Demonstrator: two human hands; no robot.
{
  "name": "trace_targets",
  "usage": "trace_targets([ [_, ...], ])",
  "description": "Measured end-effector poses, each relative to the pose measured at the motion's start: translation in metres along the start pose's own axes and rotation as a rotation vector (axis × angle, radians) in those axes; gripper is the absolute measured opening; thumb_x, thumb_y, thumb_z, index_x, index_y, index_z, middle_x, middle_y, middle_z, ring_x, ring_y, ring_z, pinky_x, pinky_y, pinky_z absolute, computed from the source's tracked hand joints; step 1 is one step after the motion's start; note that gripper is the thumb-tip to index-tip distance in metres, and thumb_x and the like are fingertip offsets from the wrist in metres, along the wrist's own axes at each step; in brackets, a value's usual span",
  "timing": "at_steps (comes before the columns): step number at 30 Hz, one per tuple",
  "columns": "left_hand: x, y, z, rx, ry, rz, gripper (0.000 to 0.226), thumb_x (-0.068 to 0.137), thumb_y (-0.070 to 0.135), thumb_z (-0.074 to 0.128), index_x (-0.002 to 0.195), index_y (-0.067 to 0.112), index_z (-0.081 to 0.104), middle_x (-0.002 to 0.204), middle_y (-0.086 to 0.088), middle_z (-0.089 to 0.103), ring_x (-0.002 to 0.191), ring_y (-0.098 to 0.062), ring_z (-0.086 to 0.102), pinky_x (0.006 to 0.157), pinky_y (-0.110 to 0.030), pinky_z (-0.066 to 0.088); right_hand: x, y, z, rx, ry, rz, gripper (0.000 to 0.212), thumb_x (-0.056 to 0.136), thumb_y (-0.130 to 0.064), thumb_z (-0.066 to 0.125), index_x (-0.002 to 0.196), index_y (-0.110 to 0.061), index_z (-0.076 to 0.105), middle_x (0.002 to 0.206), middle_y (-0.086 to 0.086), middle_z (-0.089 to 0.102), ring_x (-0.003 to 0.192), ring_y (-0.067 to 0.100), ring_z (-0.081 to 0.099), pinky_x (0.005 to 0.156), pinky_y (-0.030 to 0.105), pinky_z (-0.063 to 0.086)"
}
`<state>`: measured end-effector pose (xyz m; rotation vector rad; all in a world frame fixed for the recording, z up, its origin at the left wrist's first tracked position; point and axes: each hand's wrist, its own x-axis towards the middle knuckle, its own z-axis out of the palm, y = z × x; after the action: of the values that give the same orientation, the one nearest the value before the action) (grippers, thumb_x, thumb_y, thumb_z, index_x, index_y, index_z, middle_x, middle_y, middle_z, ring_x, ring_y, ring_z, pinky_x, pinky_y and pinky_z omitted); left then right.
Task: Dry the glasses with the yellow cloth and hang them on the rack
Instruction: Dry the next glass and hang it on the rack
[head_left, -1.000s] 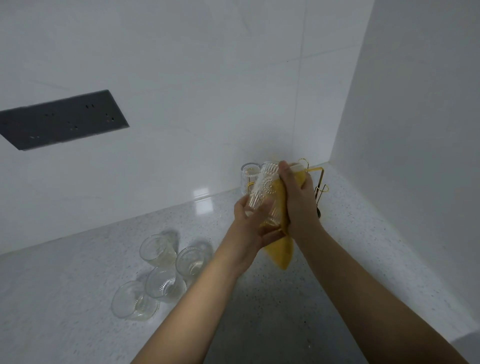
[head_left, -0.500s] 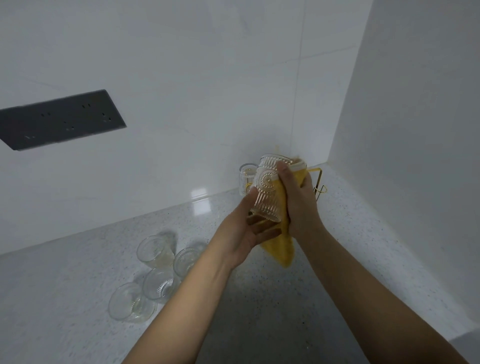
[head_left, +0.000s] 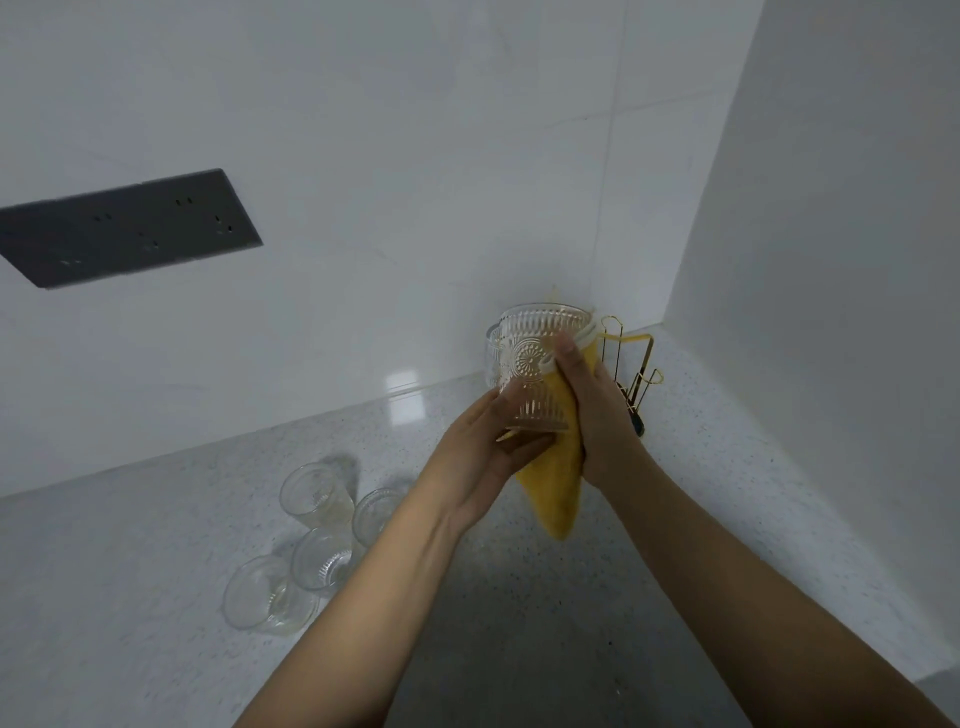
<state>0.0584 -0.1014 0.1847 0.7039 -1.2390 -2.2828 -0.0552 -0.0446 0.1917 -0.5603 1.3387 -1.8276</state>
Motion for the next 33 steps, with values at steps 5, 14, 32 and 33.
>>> trace_targets([
  [5,-0.003,0.008,-0.005,0.352,0.135,0.064,0.055,0.082,0.041,0.064,0.13,0.017,0.054,0.111,-0.004,0.07,0.106,-0.019,0.067,0.099,-0.04,0.051,0.003,0.001,-0.003,-0.026,0.042,0.005,0.074,0.064,-0.051,0.073,0.126,-0.02,0.048,0.116,0.009,0.064,0.101,0.03,0.065,0.085,0.048,0.054],
  [14,-0.004,0.004,0.008,0.485,0.049,0.243,0.041,0.091,0.02,0.063,0.132,0.017,0.057,0.086,0.003,0.069,0.088,0.0,0.068,0.074,-0.015,0.052,0.0,0.004,0.014,-0.162,0.195,-0.118,0.072,0.069,-0.07,0.057,0.122,-0.022,0.048,0.108,0.003,0.066,0.096,0.022,0.067,0.085,0.047,0.054],
  [32,0.003,0.005,0.002,0.562,0.034,0.23,0.058,0.085,0.049,0.066,0.138,0.033,0.048,0.121,0.006,0.067,0.11,-0.015,0.064,0.099,-0.041,0.051,-0.006,0.001,0.016,-0.13,0.201,-0.095,0.045,0.085,-0.064,0.028,0.106,-0.036,0.055,0.102,-0.003,0.067,0.097,0.019,0.065,0.09,0.046,0.051],
  [33,0.002,0.005,0.002,0.517,0.031,0.222,0.053,0.085,0.042,0.068,0.134,0.029,0.053,0.12,0.005,0.068,0.109,-0.015,0.066,0.097,-0.041,0.052,-0.006,0.0,0.018,-0.158,0.23,-0.085,0.049,0.085,-0.065,0.025,0.113,-0.035,0.053,0.104,-0.004,0.066,0.1,0.02,0.064,0.091,0.045,0.051],
])
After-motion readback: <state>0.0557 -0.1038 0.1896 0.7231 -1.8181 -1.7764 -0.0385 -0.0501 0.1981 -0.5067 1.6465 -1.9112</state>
